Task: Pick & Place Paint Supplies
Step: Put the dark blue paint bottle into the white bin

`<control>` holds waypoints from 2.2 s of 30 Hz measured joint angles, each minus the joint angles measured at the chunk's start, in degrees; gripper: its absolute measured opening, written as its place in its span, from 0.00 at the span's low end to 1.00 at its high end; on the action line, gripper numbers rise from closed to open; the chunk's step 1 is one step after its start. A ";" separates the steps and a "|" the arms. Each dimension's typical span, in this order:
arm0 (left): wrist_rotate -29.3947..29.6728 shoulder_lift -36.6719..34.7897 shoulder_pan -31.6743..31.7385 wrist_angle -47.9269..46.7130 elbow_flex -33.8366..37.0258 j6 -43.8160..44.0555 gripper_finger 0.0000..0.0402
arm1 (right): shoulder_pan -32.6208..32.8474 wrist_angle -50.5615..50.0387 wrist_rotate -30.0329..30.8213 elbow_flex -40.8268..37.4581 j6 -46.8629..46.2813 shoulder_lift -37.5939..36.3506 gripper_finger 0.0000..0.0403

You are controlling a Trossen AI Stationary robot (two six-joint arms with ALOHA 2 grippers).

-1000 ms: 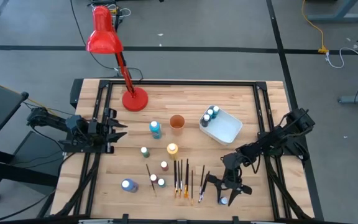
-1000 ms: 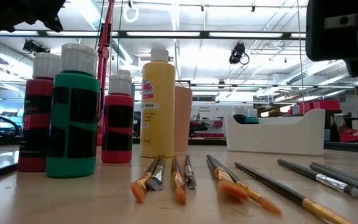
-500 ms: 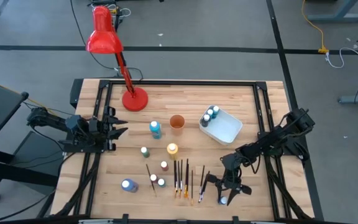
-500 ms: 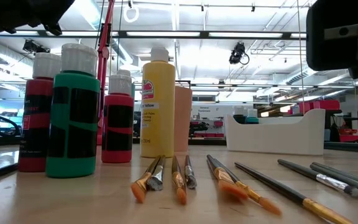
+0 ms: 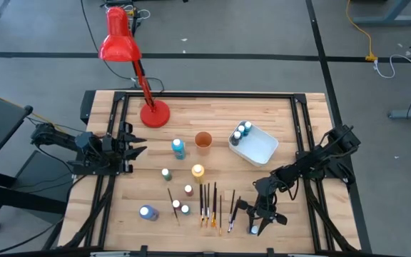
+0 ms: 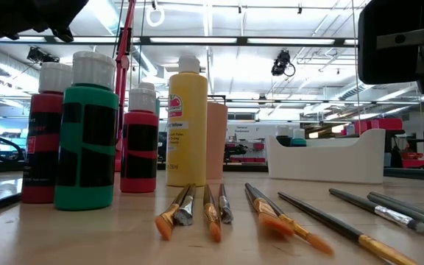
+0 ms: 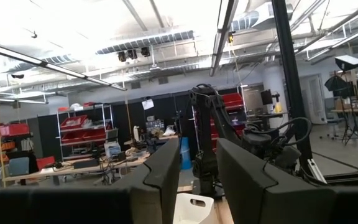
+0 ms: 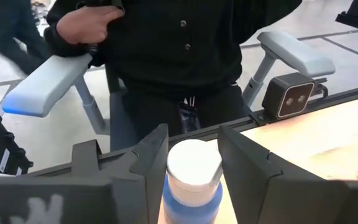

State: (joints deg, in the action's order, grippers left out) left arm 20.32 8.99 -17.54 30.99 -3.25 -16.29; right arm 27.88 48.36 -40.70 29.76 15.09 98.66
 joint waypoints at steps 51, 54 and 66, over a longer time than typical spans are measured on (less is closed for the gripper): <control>0.00 -0.02 0.02 0.21 0.00 0.66 0.29 | -4.03 5.75 -0.24 -1.10 -4.64 -8.90 0.30; 0.00 -0.02 0.02 0.21 0.00 0.63 0.29 | -6.16 3.24 2.16 -1.10 -3.65 -14.58 0.30; 0.00 0.00 0.01 -1.30 0.00 0.59 0.29 | -14.98 -19.48 44.54 -1.05 7.42 -34.15 0.30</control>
State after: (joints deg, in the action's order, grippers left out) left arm 20.31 8.99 -17.52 29.69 -3.25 -15.70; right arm 12.89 28.88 3.84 28.71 22.51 64.51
